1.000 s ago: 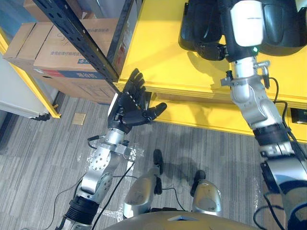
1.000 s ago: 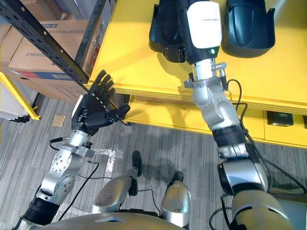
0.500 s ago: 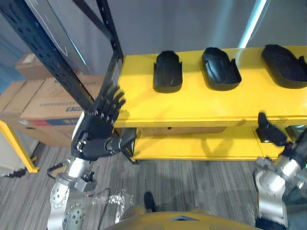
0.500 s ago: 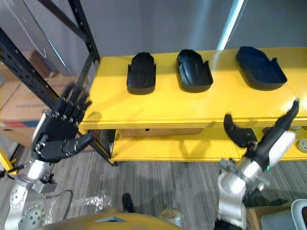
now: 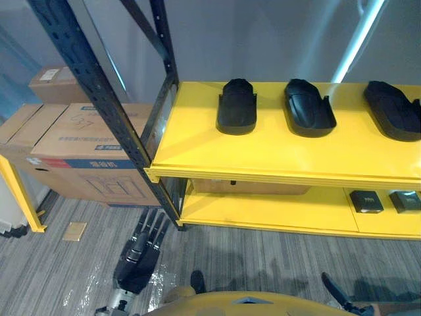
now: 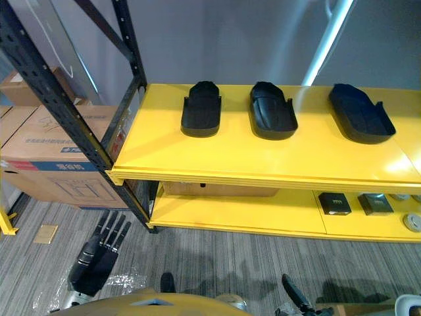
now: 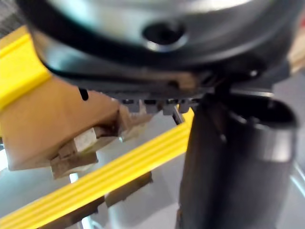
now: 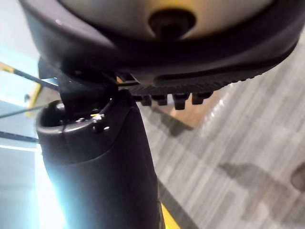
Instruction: Walk over and take three plastic housings, then place them on the shelf
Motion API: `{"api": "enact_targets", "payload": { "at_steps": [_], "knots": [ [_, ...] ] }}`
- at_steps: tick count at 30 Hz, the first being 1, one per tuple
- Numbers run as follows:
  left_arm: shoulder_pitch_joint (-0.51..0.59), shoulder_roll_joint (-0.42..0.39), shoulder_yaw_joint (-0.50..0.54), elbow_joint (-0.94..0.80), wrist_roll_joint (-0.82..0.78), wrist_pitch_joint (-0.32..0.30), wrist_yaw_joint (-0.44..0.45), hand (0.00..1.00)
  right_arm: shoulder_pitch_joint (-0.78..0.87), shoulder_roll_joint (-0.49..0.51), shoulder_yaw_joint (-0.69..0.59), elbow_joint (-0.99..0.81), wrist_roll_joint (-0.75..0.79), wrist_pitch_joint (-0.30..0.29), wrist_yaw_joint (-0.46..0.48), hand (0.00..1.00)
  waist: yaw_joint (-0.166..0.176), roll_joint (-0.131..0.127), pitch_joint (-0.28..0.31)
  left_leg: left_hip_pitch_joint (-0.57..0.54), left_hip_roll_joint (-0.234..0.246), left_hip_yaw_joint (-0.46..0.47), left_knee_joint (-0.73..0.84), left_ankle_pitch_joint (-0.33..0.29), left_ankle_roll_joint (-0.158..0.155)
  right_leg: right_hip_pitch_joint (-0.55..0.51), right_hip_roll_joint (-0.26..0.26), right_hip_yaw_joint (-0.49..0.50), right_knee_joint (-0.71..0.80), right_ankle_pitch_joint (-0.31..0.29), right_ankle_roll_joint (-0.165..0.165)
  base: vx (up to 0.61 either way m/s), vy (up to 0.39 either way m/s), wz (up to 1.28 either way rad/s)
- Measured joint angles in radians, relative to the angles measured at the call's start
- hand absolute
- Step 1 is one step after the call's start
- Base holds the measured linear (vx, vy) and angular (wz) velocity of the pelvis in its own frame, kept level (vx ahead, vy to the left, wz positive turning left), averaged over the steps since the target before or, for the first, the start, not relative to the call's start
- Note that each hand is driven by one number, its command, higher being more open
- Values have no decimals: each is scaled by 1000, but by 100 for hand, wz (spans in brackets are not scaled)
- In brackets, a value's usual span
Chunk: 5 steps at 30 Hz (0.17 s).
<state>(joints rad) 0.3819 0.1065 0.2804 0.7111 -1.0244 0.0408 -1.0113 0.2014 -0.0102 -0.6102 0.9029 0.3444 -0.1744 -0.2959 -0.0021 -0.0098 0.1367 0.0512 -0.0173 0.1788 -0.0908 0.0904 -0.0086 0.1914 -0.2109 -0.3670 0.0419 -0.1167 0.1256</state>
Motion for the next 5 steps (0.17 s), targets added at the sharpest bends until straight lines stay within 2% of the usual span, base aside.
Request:
{"api": "enact_targets", "payload": {
  "at_steps": [2, 4, 5],
  "knots": [
    [-2, -1, 20, 34, 59, 4, 85, 100, -24, 0, 3, 34, 11, 22, 64, 100, 0, -8, 8, 8, -5, -4, 0, -2, -1, 16, -3, -6, -11, 5, -1, 66, 26, 6],
    [-35, 1, 37, 120, 129, 1, 242, 100, -57, 0, 26, 83, 29, 77, 165, 100, 0, -16, 15, 16, -11, -4, 0, -8, 1, 28, -7, -9, -14, 7, 3, 78, 18, 2],
    [-46, 3, 39, 138, 148, 2, 285, 100, -67, 0, 34, 94, 36, 101, 193, 100, 0, -21, 19, 18, -11, -3, 0, -10, 1, 30, -7, -9, -16, 8, 4, 43, 8, 0]
  ]
}}
